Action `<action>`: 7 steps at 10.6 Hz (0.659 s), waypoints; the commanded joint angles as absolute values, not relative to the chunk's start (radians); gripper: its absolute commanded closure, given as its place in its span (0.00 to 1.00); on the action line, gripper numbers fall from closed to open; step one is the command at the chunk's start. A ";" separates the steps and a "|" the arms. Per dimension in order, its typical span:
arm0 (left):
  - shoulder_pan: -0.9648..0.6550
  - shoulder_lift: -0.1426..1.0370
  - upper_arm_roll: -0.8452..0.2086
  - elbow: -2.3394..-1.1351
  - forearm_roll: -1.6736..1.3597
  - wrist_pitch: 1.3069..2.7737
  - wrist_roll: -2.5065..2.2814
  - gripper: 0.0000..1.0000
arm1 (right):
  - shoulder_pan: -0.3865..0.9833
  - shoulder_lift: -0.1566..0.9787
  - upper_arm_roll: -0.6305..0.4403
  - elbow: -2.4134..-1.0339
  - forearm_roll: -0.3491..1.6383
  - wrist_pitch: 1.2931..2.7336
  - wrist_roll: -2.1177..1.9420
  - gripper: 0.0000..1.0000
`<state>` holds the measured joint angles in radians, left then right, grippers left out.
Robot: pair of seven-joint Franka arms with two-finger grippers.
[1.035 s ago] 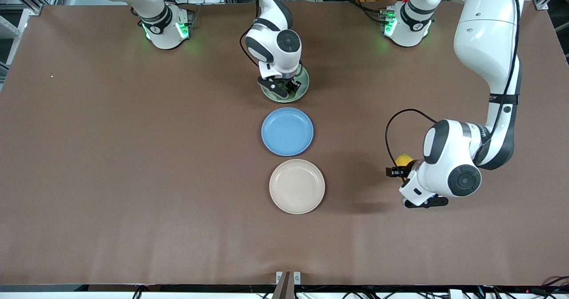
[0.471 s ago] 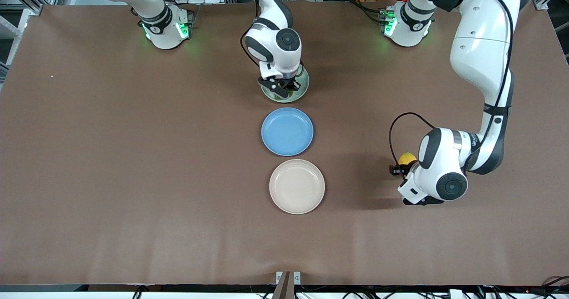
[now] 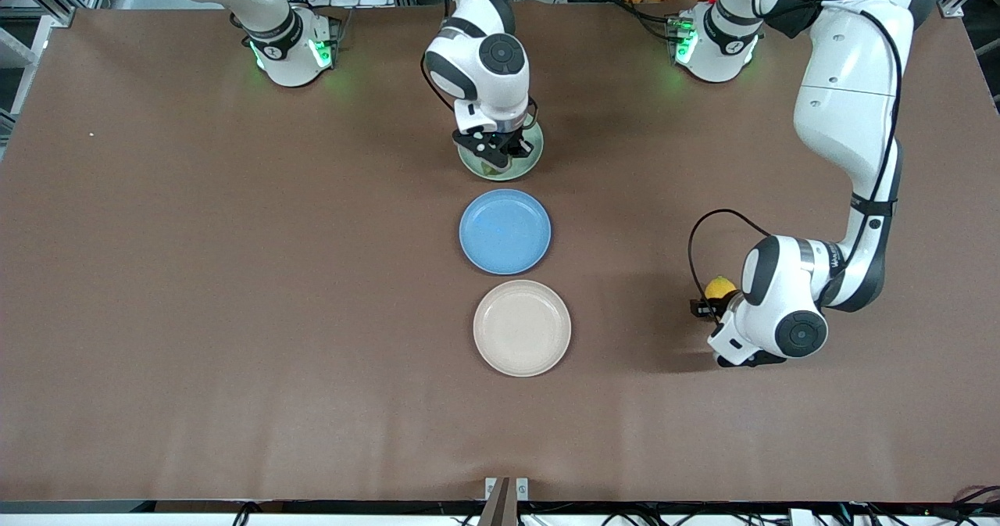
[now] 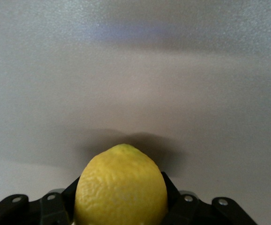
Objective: Pick lemon and lettuce from plates
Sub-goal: 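Lift the lemon off the plate with the left gripper while the right gripper grasps lettuce, then carry the lettuce leaf away from the green plate with the right gripper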
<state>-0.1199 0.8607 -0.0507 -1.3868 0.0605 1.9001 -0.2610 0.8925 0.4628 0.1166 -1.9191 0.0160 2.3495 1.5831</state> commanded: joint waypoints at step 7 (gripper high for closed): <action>-0.129 0.796 -0.058 -1.367 0.147 1.852 -0.258 0.00 | 0.626 0.383 0.123 -1.924 -0.012 2.315 1.346 1.00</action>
